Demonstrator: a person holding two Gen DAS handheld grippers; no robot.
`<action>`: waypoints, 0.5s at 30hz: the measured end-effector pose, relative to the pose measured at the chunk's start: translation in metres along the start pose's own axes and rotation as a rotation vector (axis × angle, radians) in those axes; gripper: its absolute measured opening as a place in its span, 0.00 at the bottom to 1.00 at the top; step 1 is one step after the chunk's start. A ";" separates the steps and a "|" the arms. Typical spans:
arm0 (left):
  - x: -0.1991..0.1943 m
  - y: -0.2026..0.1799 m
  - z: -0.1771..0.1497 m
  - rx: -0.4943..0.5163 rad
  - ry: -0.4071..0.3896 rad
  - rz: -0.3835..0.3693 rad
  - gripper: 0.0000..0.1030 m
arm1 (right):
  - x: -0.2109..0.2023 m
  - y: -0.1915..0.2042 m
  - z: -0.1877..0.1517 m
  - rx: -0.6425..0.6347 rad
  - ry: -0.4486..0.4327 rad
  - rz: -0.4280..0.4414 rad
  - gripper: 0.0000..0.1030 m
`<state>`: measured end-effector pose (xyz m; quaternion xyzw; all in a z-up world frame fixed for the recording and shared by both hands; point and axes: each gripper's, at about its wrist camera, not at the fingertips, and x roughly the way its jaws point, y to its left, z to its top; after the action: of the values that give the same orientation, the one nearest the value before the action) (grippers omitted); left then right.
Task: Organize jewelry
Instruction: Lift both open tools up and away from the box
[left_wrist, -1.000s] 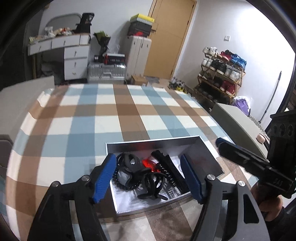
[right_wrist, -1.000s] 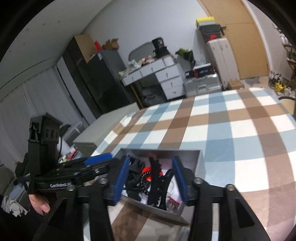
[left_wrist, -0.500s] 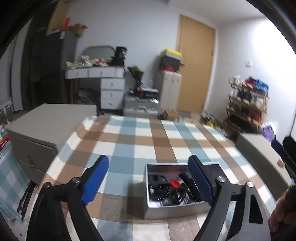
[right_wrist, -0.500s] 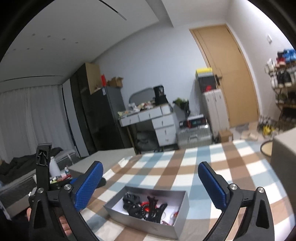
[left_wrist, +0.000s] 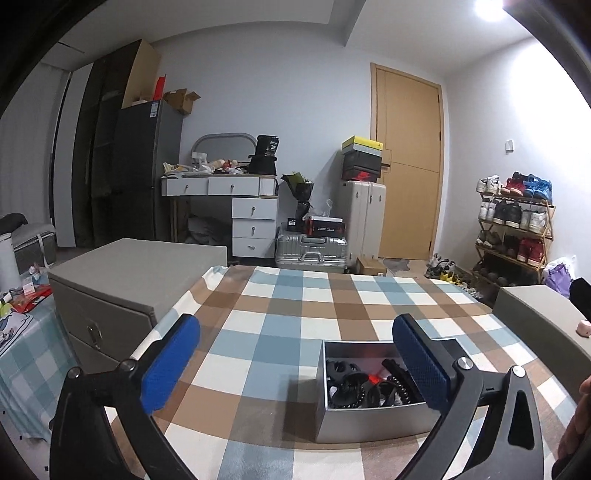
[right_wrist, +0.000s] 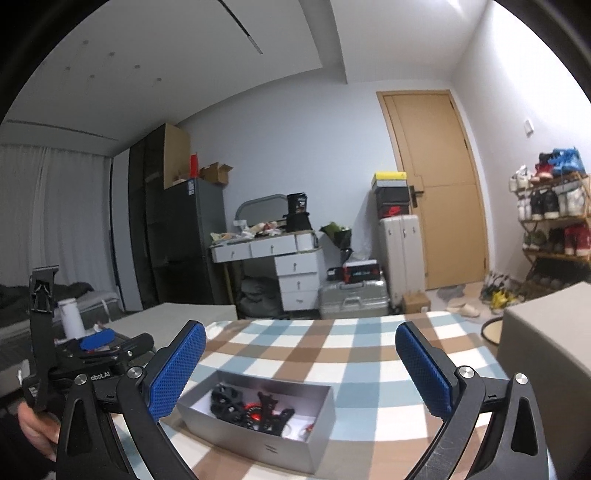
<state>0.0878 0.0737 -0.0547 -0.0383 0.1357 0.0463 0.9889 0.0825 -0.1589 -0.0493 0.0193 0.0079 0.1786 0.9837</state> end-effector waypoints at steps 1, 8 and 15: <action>0.000 0.000 -0.001 0.003 0.001 0.004 0.99 | 0.000 0.000 -0.001 -0.008 0.002 -0.007 1.00; 0.001 -0.005 -0.015 0.058 -0.001 0.025 0.99 | 0.007 0.000 -0.019 -0.054 0.032 -0.035 1.00; 0.004 -0.004 -0.023 0.047 0.016 0.030 0.99 | 0.018 -0.004 -0.037 -0.057 0.097 -0.045 1.00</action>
<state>0.0857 0.0675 -0.0772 -0.0134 0.1450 0.0577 0.9877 0.0999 -0.1547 -0.0870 -0.0175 0.0511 0.1573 0.9861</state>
